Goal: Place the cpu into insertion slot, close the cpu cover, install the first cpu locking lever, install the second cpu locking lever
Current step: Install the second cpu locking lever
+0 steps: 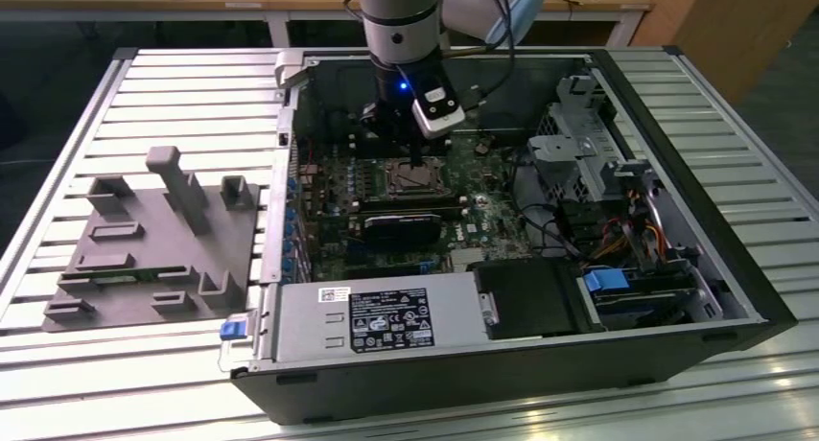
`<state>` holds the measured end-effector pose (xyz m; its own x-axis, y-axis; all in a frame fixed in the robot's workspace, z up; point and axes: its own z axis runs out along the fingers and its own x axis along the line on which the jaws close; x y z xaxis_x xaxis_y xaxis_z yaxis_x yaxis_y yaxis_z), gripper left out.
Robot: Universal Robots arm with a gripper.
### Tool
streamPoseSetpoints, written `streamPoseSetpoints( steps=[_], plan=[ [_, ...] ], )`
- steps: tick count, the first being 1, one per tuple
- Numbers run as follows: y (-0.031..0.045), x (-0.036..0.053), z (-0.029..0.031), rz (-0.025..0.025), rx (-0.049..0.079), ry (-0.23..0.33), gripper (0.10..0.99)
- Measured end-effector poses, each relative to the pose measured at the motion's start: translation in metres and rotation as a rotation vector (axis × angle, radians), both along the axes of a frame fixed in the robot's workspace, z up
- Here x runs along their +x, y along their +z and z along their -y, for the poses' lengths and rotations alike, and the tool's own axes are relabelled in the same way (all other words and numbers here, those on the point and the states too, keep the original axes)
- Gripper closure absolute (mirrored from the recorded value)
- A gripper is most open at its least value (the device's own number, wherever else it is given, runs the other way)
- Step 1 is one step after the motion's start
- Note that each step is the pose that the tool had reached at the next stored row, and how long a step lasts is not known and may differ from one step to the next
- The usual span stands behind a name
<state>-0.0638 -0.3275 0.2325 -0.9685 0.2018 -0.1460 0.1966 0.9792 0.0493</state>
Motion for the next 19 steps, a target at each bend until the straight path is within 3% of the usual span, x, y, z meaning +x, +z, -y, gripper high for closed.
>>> streamPoseSetpoints(
  steps=[11,19],
  plan=[
    [0.0001,0.0000,0.0018,-0.0001,0.000,0.000,0.984],
    [0.0000,0.0000,0.0188,0.0000,0.000,-0.002,0.984]
  ],
)
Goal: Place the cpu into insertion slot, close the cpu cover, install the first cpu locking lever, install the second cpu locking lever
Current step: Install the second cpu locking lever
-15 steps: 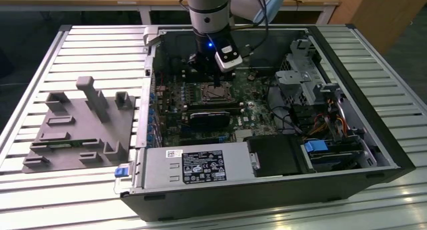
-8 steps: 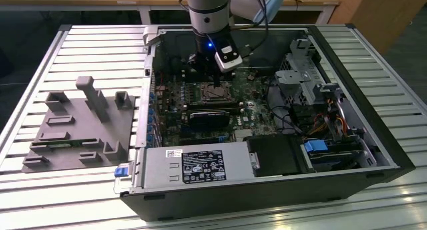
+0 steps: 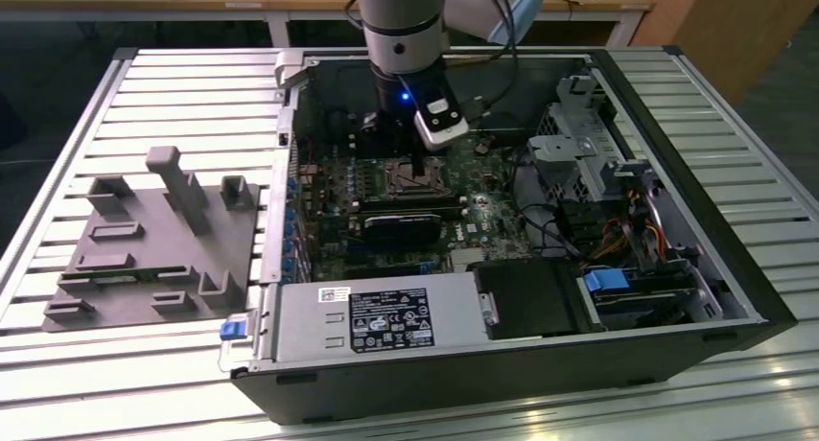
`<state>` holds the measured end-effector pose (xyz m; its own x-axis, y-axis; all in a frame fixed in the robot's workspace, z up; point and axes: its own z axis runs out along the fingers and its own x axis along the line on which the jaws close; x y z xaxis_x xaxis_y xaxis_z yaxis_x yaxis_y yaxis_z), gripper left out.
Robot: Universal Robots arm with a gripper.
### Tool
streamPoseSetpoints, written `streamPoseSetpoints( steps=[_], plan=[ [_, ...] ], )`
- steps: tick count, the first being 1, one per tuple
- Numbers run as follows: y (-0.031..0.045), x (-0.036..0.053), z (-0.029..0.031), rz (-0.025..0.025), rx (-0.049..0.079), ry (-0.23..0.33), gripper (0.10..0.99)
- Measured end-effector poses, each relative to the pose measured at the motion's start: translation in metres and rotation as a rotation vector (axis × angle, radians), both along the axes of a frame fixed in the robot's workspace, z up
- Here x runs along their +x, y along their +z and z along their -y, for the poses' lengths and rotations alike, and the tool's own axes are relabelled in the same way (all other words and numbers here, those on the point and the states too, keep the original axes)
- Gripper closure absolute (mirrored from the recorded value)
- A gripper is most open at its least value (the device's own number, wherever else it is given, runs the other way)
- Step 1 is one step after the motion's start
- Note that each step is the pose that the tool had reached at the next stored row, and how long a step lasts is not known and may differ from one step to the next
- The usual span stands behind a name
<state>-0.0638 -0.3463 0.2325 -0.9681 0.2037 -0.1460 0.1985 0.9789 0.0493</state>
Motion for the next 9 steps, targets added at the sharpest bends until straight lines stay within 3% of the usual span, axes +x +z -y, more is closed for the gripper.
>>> streamPoseSetpoints(
  steps=[9],
  plan=[
    [0.0000,0.0001,0.0168,-0.0009,0.000,-0.002,0.984]
  ],
)
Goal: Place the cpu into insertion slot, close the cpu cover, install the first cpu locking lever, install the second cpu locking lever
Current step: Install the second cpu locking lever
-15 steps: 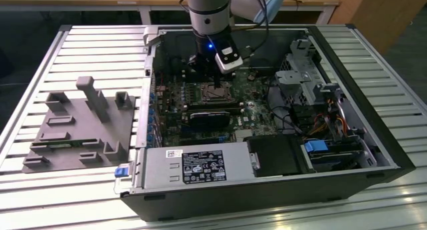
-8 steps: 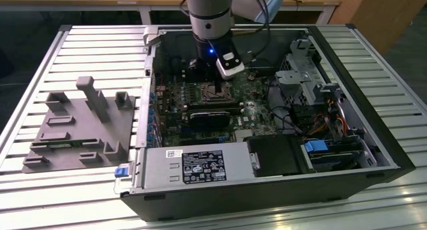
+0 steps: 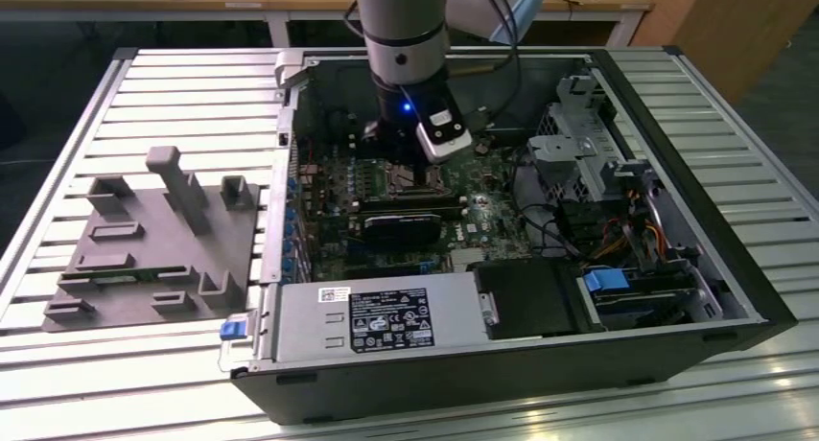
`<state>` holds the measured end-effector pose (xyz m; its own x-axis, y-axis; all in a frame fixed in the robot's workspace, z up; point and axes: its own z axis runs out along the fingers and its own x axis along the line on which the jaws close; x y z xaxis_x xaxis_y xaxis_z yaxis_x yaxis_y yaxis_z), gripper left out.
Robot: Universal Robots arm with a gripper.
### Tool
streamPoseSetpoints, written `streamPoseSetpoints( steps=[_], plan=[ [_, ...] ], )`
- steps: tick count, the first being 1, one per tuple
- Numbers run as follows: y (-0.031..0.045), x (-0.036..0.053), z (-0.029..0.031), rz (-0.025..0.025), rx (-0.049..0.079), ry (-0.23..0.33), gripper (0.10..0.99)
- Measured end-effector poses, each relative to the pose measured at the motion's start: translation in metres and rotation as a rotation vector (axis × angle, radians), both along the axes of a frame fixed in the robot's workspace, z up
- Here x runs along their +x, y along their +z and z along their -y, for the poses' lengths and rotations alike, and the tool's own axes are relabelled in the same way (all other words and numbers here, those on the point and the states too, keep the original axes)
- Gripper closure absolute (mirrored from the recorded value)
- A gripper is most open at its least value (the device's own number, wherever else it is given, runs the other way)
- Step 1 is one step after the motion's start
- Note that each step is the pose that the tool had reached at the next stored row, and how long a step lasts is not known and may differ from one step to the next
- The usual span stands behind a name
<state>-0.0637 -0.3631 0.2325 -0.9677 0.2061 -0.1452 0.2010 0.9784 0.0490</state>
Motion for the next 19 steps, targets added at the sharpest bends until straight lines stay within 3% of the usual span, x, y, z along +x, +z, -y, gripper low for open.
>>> streamPoseSetpoints(
  steps=[16,17,18,19],
  plan=[
    [-0.0020,-0.0074,0.0033,0.0000,0.003,0.000,0.984],
    [-0.0021,-0.0074,0.0033,-0.0037,0.003,0.000,0.984],
    [-0.0024,-0.0072,0.0034,-0.0175,0.003,0.000,0.984],
    [-0.0026,-0.0069,0.0033,-0.0350,0.004,0.000,0.984]
  ],
)
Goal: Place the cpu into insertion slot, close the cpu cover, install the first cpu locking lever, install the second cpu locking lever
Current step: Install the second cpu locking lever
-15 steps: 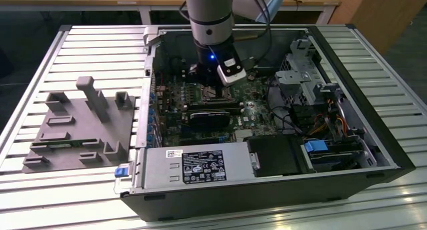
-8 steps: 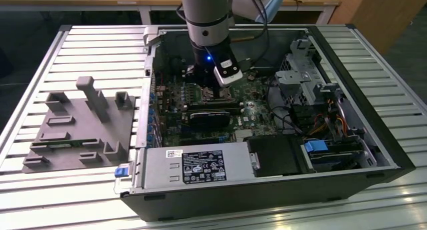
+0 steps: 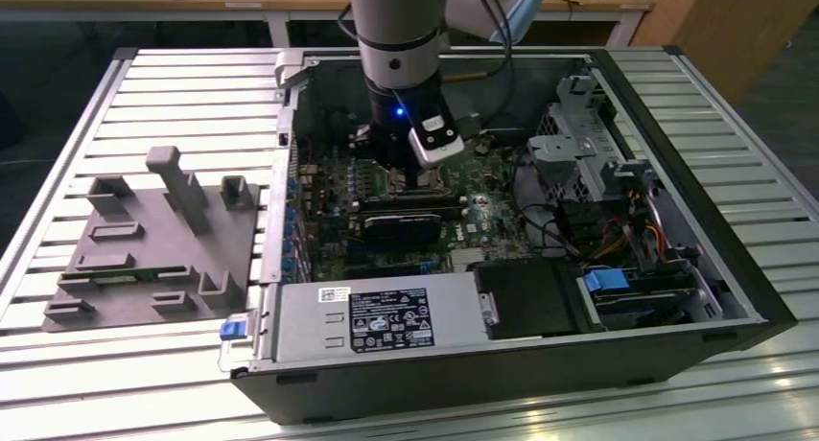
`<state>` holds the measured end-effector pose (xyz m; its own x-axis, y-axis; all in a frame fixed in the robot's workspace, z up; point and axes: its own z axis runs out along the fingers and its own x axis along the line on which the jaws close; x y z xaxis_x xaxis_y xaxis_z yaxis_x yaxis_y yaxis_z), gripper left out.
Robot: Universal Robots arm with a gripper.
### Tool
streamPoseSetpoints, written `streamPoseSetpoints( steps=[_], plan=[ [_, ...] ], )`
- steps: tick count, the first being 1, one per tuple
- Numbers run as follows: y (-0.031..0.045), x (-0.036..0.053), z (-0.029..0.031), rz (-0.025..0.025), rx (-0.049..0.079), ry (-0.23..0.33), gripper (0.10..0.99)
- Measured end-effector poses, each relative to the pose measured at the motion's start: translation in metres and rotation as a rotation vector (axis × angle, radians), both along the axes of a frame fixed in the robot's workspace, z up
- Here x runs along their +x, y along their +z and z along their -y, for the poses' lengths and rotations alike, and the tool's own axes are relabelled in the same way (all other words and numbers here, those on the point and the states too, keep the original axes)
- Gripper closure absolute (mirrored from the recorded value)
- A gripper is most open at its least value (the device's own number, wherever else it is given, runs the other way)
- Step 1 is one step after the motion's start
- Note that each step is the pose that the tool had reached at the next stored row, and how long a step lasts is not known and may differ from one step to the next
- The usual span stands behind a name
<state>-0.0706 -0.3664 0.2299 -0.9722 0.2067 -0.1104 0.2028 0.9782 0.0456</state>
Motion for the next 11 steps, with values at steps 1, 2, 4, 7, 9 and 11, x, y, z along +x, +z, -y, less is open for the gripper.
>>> streamPoseSetpoints(
  steps=[1,2,4,7,9,11],
  plan=[
    [-0.0002,0.0003,0.0000,-0.0170,0.000,0.000,0.984],
    [-0.0005,0.0004,0.0000,-0.0333,0.000,0.000,0.984],
    [-0.0005,0.0004,0.0000,-0.0413,0.000,0.000,0.984],
    [-0.0006,0.0004,0.0000,-0.0417,0.000,0.000,0.984],
    [-0.0012,0.0004,0.0005,-0.0416,0.005,0.000,0.984],
    [-0.0022,0.0003,0.0022,-0.0416,0.018,0.001,0.984]
  ],
)
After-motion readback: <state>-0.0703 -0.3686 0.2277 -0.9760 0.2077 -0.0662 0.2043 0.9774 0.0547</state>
